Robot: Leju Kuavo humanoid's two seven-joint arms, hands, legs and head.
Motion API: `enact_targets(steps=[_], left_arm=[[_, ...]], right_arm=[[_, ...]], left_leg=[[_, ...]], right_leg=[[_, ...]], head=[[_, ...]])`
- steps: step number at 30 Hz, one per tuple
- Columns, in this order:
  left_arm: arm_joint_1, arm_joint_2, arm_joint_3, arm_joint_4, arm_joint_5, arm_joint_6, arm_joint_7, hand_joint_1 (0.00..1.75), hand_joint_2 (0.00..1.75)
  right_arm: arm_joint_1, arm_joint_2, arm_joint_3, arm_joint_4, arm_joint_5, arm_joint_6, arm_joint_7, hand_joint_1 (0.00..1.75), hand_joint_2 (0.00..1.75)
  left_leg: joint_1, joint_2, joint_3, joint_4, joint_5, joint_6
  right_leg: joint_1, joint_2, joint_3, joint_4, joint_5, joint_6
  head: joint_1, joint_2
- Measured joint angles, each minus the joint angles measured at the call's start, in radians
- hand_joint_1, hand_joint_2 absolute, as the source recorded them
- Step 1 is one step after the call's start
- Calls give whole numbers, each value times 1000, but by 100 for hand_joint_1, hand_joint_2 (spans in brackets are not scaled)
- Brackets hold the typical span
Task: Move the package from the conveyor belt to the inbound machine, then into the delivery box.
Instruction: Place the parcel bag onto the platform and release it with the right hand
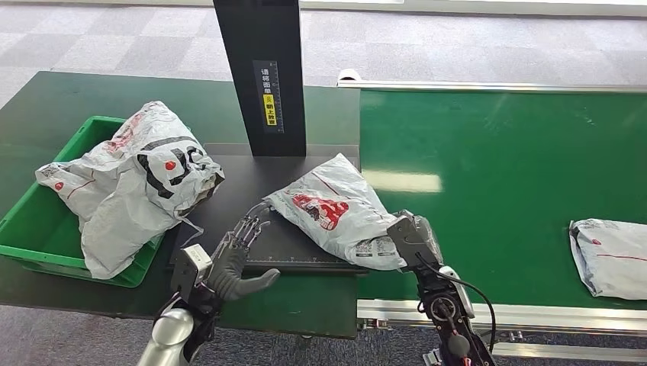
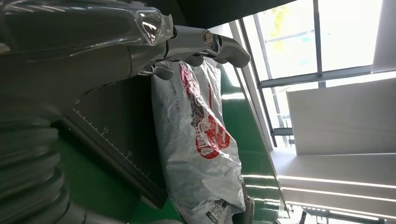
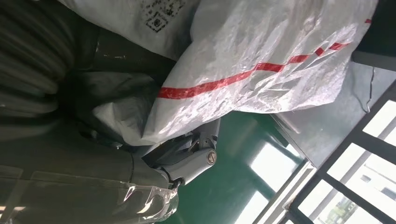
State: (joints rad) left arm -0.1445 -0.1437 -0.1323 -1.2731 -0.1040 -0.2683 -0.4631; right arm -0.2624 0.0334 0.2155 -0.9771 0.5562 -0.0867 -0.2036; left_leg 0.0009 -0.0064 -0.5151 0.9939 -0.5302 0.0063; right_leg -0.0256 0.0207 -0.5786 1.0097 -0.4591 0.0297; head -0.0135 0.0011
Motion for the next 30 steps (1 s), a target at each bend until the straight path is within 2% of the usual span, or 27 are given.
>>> enact_targets(steps=[12, 19, 21, 25, 27, 30], left_arm=[[-3, -4, 0, 0, 0, 0, 4, 0, 175], [-20, -4, -15, 18, 0, -5, 4, 0, 175], [-24, -4, -18, 24, 0, -6, 2, 0, 175], [-25, -4, -18, 28, 0, -8, -12, 0, 175], [-25, -4, -18, 30, 1, -10, -19, 0, 175], [-27, -3, -18, 35, 2, -13, -27, 0, 175]], right_arm=[[-14, 0, 0, 54, 3, 20, 1, 175, 175], [-43, -6, 43, 128, 86, 131, 20, 175, 175], [-48, -11, 59, 145, 93, 146, -49, 175, 175], [-26, -20, 94, 107, 54, 198, -281, 175, 175], [-4, -20, 104, 58, 25, 227, -328, 175, 175], [18, -20, 107, -3, -16, 250, -351, 175, 175]], left_leg=[[0, 0, 0, 0, 0, 0], [0, 0, 1, 0, 0, 0], [0, 1, 1, 0, 0, 0], [0, 0, 0, 0, 0, 0], [0, 0, 0, 0, 0, 0], [1, -1, -1, 0, 0, 0]], right_leg=[[0, 0, 0, 0, 0, 0], [0, 0, 0, 0, 0, 0], [0, 1, 0, 0, 0, 0], [1, 1, -1, 0, 0, 0], [1, 0, -1, 0, 0, 0], [1, 0, -1, 0, 0, 0]], head=[[0, 0], [0, 0], [0, 0], [0, 0], [0, 0], [0, 0]])
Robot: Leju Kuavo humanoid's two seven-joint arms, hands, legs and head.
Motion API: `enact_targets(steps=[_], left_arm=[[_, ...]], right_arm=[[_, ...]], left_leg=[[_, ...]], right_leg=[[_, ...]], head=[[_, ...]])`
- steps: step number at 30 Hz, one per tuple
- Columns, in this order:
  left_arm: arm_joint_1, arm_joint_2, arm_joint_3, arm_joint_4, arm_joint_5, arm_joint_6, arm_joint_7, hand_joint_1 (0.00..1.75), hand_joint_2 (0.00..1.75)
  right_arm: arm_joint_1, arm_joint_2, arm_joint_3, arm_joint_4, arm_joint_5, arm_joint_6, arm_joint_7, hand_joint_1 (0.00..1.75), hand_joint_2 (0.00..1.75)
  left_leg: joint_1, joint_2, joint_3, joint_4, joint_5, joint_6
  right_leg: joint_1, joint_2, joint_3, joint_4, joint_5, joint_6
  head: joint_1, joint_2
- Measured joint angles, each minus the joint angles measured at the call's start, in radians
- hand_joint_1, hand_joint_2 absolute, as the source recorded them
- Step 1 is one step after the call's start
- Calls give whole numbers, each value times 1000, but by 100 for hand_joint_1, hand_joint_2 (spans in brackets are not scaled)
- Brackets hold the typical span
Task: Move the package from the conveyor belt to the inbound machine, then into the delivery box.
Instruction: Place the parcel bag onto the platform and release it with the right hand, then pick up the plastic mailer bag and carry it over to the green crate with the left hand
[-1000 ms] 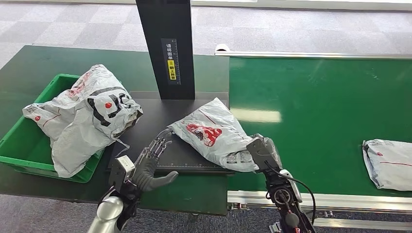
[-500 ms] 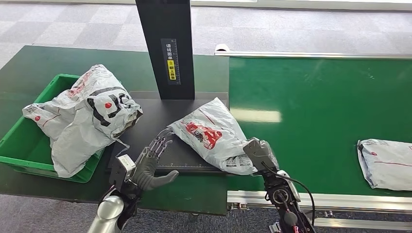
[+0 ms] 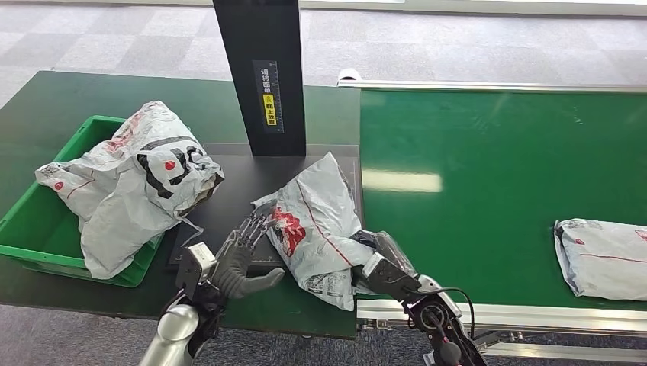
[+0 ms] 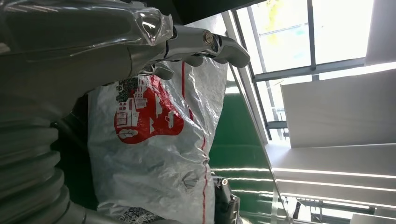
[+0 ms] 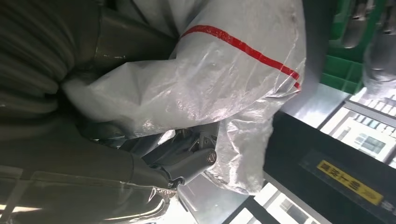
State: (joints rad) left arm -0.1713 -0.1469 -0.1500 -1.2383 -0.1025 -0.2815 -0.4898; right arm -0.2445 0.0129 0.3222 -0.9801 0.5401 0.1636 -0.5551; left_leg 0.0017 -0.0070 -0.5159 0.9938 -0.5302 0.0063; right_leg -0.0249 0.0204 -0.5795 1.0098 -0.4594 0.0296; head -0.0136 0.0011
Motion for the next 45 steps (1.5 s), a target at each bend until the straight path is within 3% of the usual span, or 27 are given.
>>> enact_targets(steps=[7, 8, 12, 17, 25, 45], left_arm=[[-9, 6, 0, 7, 9, -4, -6, 0, 175], [-9, 7, 0, 8, 11, -4, -6, 0, 175], [-9, 10, 0, 8, 15, -5, -6, 0, 175], [-14, 10, -2, 16, 15, -6, -6, 0, 175], [-25, 9, -7, 30, 14, -13, -4, 0, 175], [-27, 10, -32, 48, -56, 0, 30, 0, 175]], right_arm=[[28, 2, -15, -88, -76, -11, -41, 175, 175], [31, 2, -21, -100, -85, -22, -44, 168, 175], [37, 4, -51, -135, -85, -95, -6, 0, 175], [40, 5, -67, -137, -33, -134, 108, 0, 175], [38, 8, -63, -107, -1, -113, 171, 0, 175], [16, 11, -58, -39, -2, -91, 184, 0, 175]], left_leg=[[-1, 0, 0, 0, 0, 0], [-1, 0, 0, 0, 0, 0], [-1, 0, 0, 0, 0, 0], [-1, 0, 0, 0, 0, 0], [-1, 0, 0, 0, 0, 0], [-1, 0, 0, 0, 0, 0]], right_leg=[[-1, 0, 0, 0, 0, 0], [-1, 0, 0, 0, 0, 0], [-1, 0, 0, 0, 0, 0], [-1, 0, 0, 0, 0, 0], [-1, 0, 0, 0, 0, 0], [-1, 0, 0, 0, 0, 0]], head=[[0, 0], [0, 0], [0, 0], [0, 0], [0, 0], [0, 0]])
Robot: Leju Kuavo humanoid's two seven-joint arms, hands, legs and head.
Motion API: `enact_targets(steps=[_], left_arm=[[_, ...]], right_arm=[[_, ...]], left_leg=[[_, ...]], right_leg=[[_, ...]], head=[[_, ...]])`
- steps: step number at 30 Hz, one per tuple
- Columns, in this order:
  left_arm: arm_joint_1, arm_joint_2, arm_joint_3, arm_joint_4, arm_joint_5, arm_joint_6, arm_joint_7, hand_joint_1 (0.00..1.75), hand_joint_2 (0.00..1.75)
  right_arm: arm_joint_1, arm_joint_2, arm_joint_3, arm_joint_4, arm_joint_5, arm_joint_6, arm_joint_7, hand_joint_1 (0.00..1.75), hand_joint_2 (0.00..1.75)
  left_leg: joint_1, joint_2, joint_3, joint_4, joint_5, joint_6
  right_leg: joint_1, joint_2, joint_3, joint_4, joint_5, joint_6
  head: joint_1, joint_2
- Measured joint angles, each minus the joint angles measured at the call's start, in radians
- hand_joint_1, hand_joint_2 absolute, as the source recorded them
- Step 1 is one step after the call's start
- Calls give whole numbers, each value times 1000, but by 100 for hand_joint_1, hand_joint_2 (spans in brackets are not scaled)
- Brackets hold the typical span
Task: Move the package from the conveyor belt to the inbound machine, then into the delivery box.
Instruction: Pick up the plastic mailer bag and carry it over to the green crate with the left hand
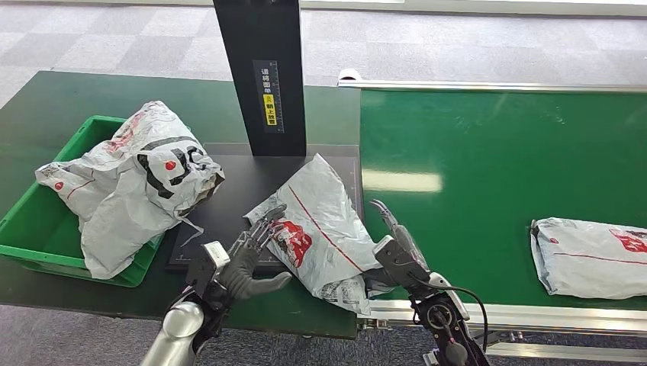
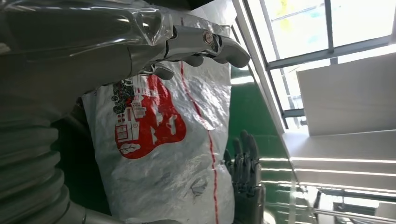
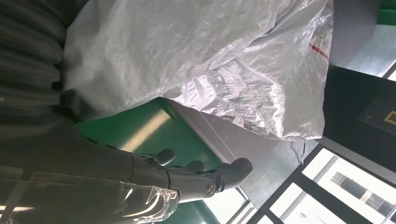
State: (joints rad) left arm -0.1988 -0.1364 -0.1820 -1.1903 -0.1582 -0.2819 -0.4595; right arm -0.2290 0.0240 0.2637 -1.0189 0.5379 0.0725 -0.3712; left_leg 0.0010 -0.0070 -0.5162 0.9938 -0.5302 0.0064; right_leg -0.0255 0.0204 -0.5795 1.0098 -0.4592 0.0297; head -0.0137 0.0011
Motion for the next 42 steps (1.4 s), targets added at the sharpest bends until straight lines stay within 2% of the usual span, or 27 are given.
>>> enact_targets(steps=[4, 8, 14, 19, 25, 29, 33, 39, 42], left_arm=[[-14, 0, -34, 19, -129, 103, 4, 0, 175], [-69, -16, -84, 47, -267, 207, 23, 0, 175], [-214, -49, -216, 162, -620, 363, 213, 0, 175], [-300, -81, -278, 311, -731, 376, 324, 0, 175], [-339, -105, -290, 414, -766, 377, 375, 0, 175], [-367, -116, -298, 465, -831, 354, 456, 4, 175], [-392, -130, -298, 521, -869, 335, 484, 171, 175], [-381, -134, -291, 543, -890, 386, 436, 175, 175], [-359, -133, -273, 526, -881, 468, 388, 175, 175]], right_arm=[[-7, 0, 1, 7, -3, 1, -2, 0, 175], [-20, 2, 6, 18, -9, 3, -11, 0, 175], [-36, 11, 13, 36, -16, 2, -21, 0, 175], [-44, 24, 13, 40, -15, 10, -35, 0, 175], [-64, 27, 14, 61, -13, 18, -37, 0, 175], [-75, 27, 17, 83, -12, 17, -45, 0, 175], [-89, 27, 26, 109, -13, 13, -52, 0, 175], [-90, 24, 29, 116, -20, 3, -52, 0, 175], [-88, 21, 30, 111, -28, 4, -51, 0, 175]], left_leg=[[0, 0, 0, 0, 0, 0], [0, -2, 0, 0, 0, 0], [0, -3, 0, 0, 1, 0], [0, -3, 0, 0, 1, 0], [0, -3, 0, 0, 1, 0], [0, -4, 3, 0, 1, 0], [0, -4, 7, 0, 0, 0], [0, -4, 10, 0, 1, 1], [0, -4, 11, 0, 2, 1]], right_leg=[[0, 0, 0, 0, 0, 0], [0, -1, 0, 0, 0, 0], [0, -2, 0, 0, 0, 0], [0, -2, 0, 0, 0, 0], [0, -2, 2, 0, 0, 0], [0, -3, 5, 0, 0, 0], [0, -3, 10, 0, 0, 0], [0, -4, 13, -1, 0, 0], [0, -4, 13, 0, 1, 0]], head=[[0, 0], [0, 0], [0, 0], [0, 0], [0, 0], [0, 0], [0, 0], [0, 0], [0, 0]])
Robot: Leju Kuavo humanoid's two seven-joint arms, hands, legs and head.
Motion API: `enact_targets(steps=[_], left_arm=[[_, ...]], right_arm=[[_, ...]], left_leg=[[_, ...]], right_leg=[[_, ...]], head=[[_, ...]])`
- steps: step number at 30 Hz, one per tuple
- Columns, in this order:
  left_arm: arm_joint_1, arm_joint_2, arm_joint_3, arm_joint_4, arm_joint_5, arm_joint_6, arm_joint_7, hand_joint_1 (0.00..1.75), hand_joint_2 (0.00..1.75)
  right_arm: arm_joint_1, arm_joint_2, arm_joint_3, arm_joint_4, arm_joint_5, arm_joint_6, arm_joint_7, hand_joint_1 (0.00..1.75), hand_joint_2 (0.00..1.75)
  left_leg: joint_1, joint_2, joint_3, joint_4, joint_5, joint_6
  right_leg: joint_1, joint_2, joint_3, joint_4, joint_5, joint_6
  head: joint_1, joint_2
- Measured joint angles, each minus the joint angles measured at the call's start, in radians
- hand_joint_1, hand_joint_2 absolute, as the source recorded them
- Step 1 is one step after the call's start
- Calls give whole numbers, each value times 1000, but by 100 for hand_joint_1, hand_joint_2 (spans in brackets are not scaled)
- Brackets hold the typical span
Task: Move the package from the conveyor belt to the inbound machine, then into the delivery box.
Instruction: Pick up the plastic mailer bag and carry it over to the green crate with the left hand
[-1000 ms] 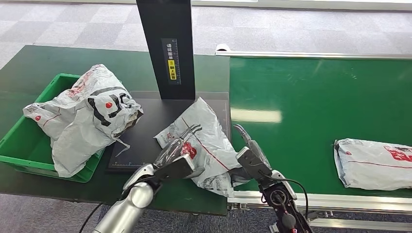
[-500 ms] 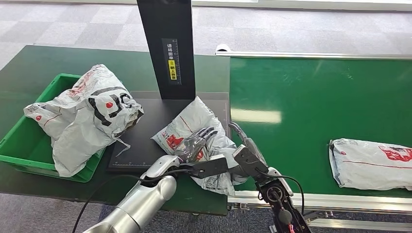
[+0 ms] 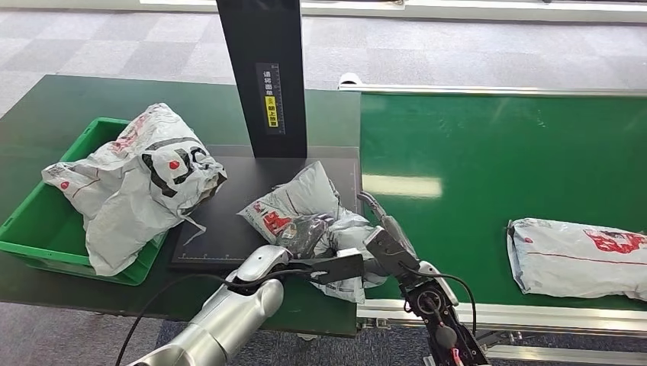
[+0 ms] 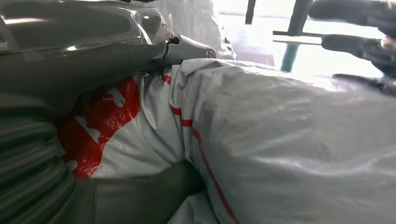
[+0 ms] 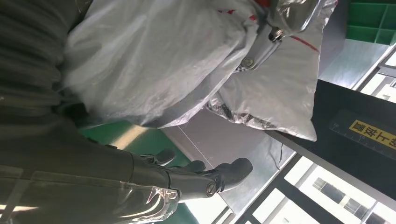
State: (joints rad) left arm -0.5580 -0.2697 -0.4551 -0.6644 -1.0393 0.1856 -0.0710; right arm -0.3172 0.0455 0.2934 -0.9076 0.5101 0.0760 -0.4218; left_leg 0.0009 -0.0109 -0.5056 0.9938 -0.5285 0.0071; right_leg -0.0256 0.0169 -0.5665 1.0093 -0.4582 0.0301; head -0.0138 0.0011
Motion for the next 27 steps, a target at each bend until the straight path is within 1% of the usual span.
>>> enact_targets(steps=[3, 5, 7, 12, 14, 16, 18, 21, 24, 27], left_arm=[[37, 7, 17, -36, -21, 161, -43, 175, 175], [60, 15, 22, -62, -66, 272, -50, 175, 175], [79, 23, 26, -84, -106, 351, -50, 175, 175], [114, 32, 32, -126, -126, 448, -76, 175, 175], [126, 32, 36, -141, -126, 486, -99, 175, 175], [141, 30, 50, -166, -136, 502, -132, 175, 175], [166, 21, 85, -212, -166, 505, -194, 175, 175], [209, -11, 179, -311, -179, 507, -343, 175, 175], [239, -32, 279, -421, -95, 508, -499, 175, 175], [262, -38, 348, -510, -13, 508, -584, 175, 175]], right_arm=[[8, -5, 0, -15, -9, 0, 1, 0, 175], [14, -8, 0, -28, -14, 0, 2, 0, 175], [20, -12, 0, -40, -18, 0, 4, 0, 175], [26, -17, 0, -50, -22, 0, 6, 0, 175], [27, -19, 0, -52, -25, -1, 6, 0, 175], [30, -20, 0, -56, -27, -4, 5, 0, 175], [34, -22, 0, -60, -29, -6, 5, 0, 175], [41, -24, 0, -67, -35, -11, 5, 0, 175], [48, -25, 0, -73, -40, -22, 5, 0, 175], [50, -26, 1, -75, -45, -31, 3, 0, 175]], left_leg=[[0, 0, -2, 0, 1, 0], [0, 0, -4, 0, 1, 0], [0, 0, -7, 0, 1, 0], [0, 0, -11, 0, 1, 0], [0, 0, -12, 0, 1, 0], [0, 0, -12, 0, 1, 0], [0, 0, -13, 0, 1, 0], [0, 0, -14, 0, 1, 0], [0, 1, -14, 0, 1, 0], [0, 1, -14, 0, 1, 0]], right_leg=[[0, 0, -3, 0, 0, 0], [0, 0, -6, 0, 0, 0], [0, 0, -8, 0, 0, 0], [0, 0, -12, 0, 0, 0], [0, 0, -13, 0, 0, 0], [0, 0, -13, 0, 0, 0], [0, 0, -14, 0, 0, 0], [0, 0, -15, 0, 0, 0], [0, 1, -16, 0, 0, 0], [0, 1, -17, 0, 0, 0]], head=[[0, 0], [0, 0], [0, 0], [0, 0], [0, 0], [0, 0], [0, 0], [0, 0], [0, 0], [0, 0]])
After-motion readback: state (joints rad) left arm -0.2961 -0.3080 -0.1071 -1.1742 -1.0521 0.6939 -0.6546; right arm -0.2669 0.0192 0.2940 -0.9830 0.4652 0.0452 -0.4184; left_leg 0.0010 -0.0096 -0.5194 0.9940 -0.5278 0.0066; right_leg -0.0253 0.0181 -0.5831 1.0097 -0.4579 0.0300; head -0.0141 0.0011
